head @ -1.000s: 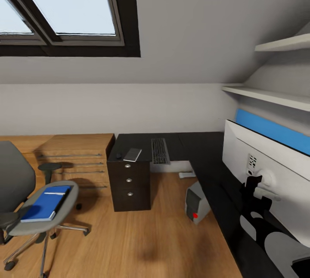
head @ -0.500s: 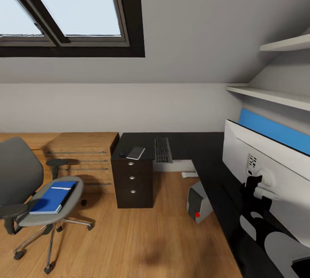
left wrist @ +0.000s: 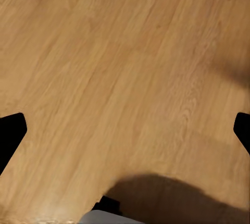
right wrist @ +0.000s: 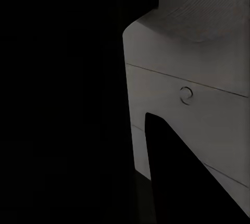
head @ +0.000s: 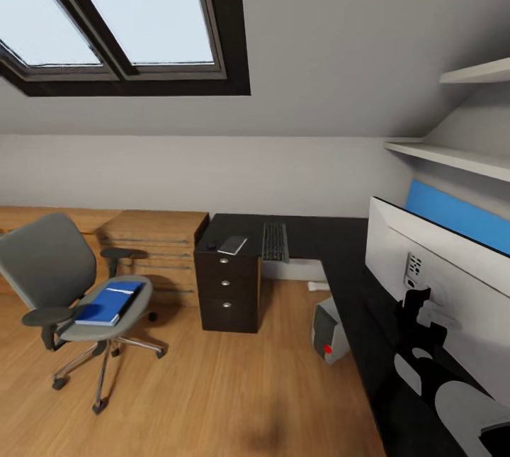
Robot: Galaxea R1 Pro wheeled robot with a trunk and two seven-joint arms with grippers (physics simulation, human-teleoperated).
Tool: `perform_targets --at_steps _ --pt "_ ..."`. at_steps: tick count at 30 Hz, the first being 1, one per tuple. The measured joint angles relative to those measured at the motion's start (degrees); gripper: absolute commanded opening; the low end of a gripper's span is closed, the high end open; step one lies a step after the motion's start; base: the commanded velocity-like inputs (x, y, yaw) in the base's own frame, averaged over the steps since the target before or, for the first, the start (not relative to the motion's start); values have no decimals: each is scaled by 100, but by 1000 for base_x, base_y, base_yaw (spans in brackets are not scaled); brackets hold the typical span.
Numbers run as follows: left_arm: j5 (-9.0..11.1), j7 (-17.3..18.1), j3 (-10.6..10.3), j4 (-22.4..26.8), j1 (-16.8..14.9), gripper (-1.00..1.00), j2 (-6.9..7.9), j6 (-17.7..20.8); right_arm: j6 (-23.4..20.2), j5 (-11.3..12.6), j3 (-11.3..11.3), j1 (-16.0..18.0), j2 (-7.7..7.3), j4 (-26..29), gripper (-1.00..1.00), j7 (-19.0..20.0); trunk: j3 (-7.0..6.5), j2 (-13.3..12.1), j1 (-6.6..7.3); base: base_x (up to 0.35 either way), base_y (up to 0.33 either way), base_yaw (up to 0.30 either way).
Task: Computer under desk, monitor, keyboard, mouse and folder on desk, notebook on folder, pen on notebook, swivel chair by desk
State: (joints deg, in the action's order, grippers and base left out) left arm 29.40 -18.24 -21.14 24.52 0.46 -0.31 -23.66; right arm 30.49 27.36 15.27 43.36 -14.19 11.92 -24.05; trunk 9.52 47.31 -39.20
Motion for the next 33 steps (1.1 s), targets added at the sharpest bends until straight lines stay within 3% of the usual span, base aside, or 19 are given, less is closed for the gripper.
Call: perform_targets --at_steps 9,11,13,19,33 --pt "-6 -6 9 -1 0 100 0 2 153 -23 -54 0 -1 0 -100 10 0 0 0 -330 -15 33" --pt "-9 -8 9 -1 -1 100 0 2 177 12 59 -2 -2 -8 -100 9 0 0 0 -330 -38 1" --pt "-17 -8 9 -1 -1 100 0 2 211 58 -14 -3 -2 -12 -100 7 1 0 1 -216 -124 1" --pt "-41 3 -4 -2 -1 100 0 -9 208 11 -25 0 -1 -8 -100 7 0 0 3 -44 -270 0" --pt "-20 -1 2 -1 -1 100 0 -7 204 8 -19 -2 1 -6 -100 9 0 0 3 -1 -20 0"
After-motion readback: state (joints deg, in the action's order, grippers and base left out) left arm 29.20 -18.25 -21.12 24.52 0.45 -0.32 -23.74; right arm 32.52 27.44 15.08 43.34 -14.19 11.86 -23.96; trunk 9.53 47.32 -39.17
